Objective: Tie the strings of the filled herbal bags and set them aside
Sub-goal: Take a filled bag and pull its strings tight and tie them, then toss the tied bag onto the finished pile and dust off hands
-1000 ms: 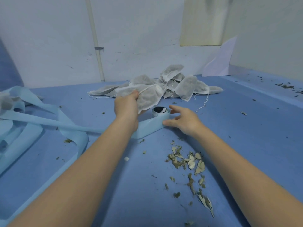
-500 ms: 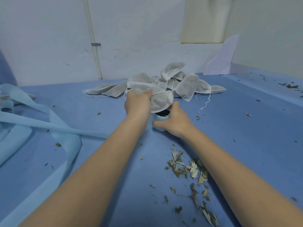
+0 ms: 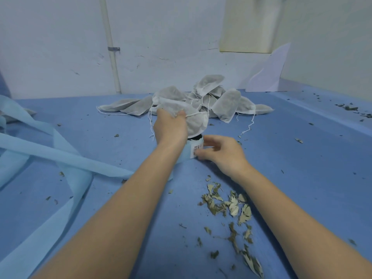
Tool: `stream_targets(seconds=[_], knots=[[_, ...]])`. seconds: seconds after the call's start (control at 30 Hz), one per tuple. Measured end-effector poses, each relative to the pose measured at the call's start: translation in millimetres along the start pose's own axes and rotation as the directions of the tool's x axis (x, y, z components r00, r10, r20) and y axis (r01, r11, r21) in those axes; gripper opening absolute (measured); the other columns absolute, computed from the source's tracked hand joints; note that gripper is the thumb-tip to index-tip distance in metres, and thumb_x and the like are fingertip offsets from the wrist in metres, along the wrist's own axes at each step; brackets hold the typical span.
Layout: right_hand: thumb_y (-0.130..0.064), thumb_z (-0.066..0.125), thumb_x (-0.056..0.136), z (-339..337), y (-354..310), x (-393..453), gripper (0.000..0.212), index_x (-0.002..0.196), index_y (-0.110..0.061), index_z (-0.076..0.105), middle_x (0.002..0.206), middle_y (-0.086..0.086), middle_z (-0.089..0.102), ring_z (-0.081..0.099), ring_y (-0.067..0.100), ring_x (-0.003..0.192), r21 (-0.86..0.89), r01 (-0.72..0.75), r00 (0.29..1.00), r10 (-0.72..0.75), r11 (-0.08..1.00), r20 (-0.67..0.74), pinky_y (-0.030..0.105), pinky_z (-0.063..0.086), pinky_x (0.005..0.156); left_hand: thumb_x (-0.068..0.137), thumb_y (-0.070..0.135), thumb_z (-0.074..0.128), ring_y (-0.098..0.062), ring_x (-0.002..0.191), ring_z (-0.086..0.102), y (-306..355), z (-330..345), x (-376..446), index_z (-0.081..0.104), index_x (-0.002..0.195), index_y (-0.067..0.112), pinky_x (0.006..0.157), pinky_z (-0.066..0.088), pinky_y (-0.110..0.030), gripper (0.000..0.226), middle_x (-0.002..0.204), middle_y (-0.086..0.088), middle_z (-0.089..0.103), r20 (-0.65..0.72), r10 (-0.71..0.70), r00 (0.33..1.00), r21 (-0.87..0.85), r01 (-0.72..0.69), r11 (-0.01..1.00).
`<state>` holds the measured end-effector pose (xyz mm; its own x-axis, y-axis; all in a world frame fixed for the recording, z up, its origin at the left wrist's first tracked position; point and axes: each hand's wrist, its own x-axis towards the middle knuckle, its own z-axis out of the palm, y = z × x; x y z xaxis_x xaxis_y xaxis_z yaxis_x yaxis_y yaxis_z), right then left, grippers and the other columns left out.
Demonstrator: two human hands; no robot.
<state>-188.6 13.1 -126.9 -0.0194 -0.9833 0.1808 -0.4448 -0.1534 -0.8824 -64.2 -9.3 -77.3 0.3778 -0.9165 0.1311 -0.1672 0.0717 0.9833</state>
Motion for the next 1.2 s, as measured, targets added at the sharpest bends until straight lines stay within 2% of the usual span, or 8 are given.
stream_targets(seconds=[0.1,0.23,0.5,0.8,0.93,1.03,1.1,1.2], knots=[[-0.017,0.08,0.076,4,-1,-1,0.035,0.109,-0.017,0.072,0.088,-0.006,0.073,0.068,0.006,0.066,-0.009,0.034,0.995,-0.034,0.999,-0.095,0.016,0.053,0.077,0.093,0.024,0.054,-0.03,0.112,0.053,-2,0,-1,0.047,0.12,0.006,0.093,0.043,-0.036,0.033,0.122,-0.012,0.057,0.001,0.013,1.0,0.001,-0.013,1.0],[-0.018,0.083,0.072,7,0,1,0.035,0.105,-0.014,0.074,0.082,-0.007,0.07,0.065,0.001,0.075,-0.042,0.057,0.981,-0.064,0.997,-0.182,0.011,0.051,0.074,0.093,0.025,0.054,-0.031,0.114,0.052,-3,-1,0,0.047,0.121,0.005,0.095,0.043,-0.038,0.035,0.122,-0.013,0.056,0.001,0.022,1.0,0.01,-0.022,1.0],[-0.021,0.084,0.07,12,2,3,0.015,0.069,-0.026,0.07,0.065,-0.02,0.063,0.059,-0.009,0.059,-0.053,0.039,0.959,-0.052,0.998,-0.277,0.004,0.044,0.06,0.094,0.026,0.051,-0.033,0.112,0.053,-5,-1,-2,0.046,0.12,0.005,0.095,0.043,-0.04,0.034,0.121,-0.014,0.056,-0.01,0.02,1.0,0.039,-0.02,0.999],[-0.025,0.083,0.072,8,-5,-6,0.016,0.068,-0.023,0.068,0.067,-0.013,0.066,0.06,-0.004,0.066,-0.153,0.094,0.973,-0.123,0.984,-0.193,0.004,0.043,0.065,0.095,0.026,0.051,-0.032,0.111,0.052,-5,-1,-2,0.045,0.121,0.005,0.091,0.042,-0.036,0.034,0.121,-0.014,0.056,-0.01,0.024,1.0,0.038,-0.024,0.999],[-0.031,0.087,0.066,4,-15,-15,0.021,0.064,-0.029,0.066,0.086,0.0,0.071,0.065,0.01,0.089,-0.173,0.076,0.997,-0.075,0.982,0.013,0.025,0.051,0.081,0.094,0.025,0.053,-0.031,0.112,0.053,-5,-1,-2,0.047,0.121,0.005,0.092,0.042,-0.035,0.034,0.121,-0.013,0.057,0.005,0.023,1.0,0.008,-0.023,1.0],[-0.037,0.086,0.064,-5,-26,-17,0.02,0.068,-0.03,0.068,0.107,-0.012,0.062,0.056,0.002,0.1,-0.24,0.08,0.988,-0.044,0.967,0.149,0.026,0.042,0.086,0.092,0.025,0.056,-0.03,0.112,0.054,-4,-3,-1,0.048,0.118,0.007,0.094,0.043,-0.036,0.033,0.119,-0.011,0.058,0.021,0.019,1.0,-0.041,-0.018,0.999],[-0.038,0.085,0.065,-14,-33,-16,0.02,0.075,-0.028,0.07,0.127,-0.009,0.05,0.046,0.004,0.12,-0.264,0.111,0.992,-0.089,0.958,0.095,0.027,0.036,0.097,0.091,0.024,0.058,-0.028,0.109,0.055,-2,-5,-1,0.051,0.114,0.008,0.093,0.044,-0.035,0.029,0.11,-0.006,0.059,0.036,0.051,0.998,-0.08,-0.048,0.996],[-0.035,0.082,0.07,-23,-40,-16,0.015,0.074,-0.029,0.069,0.13,-0.009,0.046,0.041,0.007,0.127,-0.183,0.188,0.976,-0.204,0.965,-0.077,0.026,0.033,0.103,0.09,0.019,0.06,-0.026,0.106,0.06,1,-9,-2,0.054,0.111,0.012,0.096,0.046,-0.041,0.023,0.108,-0.004,0.063,0.118,0.118,0.986,-0.169,-0.097,0.981]])
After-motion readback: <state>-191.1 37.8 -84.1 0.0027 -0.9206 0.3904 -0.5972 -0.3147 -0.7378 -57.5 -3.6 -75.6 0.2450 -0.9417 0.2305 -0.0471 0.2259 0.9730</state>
